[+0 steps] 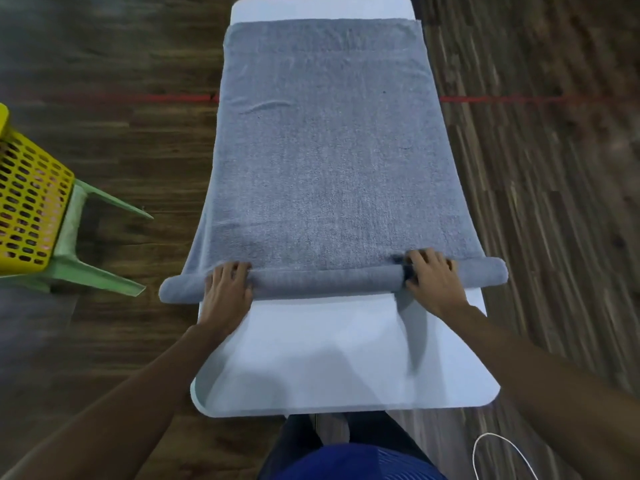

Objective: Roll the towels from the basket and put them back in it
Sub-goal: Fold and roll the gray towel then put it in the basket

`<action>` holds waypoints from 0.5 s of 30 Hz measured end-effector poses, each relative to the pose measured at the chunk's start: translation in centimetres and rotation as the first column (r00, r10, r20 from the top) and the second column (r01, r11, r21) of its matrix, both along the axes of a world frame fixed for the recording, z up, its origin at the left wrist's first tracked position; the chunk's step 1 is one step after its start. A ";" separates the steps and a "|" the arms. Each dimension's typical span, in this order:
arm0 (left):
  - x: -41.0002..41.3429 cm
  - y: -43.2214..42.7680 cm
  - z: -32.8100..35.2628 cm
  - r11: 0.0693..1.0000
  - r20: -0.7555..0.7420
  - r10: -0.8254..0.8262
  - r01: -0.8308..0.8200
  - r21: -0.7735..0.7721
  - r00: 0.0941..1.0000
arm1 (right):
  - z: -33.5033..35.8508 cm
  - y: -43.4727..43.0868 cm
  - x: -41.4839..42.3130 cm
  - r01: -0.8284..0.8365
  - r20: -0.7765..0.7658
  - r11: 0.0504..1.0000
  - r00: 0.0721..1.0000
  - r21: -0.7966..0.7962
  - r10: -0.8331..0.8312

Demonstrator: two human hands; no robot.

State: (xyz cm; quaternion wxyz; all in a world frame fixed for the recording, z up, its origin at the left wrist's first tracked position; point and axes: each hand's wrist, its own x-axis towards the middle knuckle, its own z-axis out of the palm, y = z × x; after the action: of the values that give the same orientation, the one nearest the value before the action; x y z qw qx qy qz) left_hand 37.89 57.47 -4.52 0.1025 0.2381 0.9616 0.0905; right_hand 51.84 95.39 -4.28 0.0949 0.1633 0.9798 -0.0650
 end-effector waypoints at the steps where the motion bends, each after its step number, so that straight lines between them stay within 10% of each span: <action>1: 0.2 0.1 -0.1 1.000 -0.066 -0.015 0.016 0.011 0.998 | -0.2 0.0 0.2 -0.004 -0.071 1.000 0.997 0.021 0.006; 15: 4.0 -1.4 0.5 0.998 0.079 -0.067 0.068 -0.007 0.995 | 0.0 -1.3 4.4 -0.023 0.038 1.000 0.999 -0.016 0.024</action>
State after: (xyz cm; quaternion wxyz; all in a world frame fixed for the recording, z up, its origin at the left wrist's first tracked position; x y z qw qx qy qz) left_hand 41.90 56.05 -3.98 0.1445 0.2664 0.9485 0.0917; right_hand 56.23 94.05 -4.26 0.1158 0.1521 0.9792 -0.0686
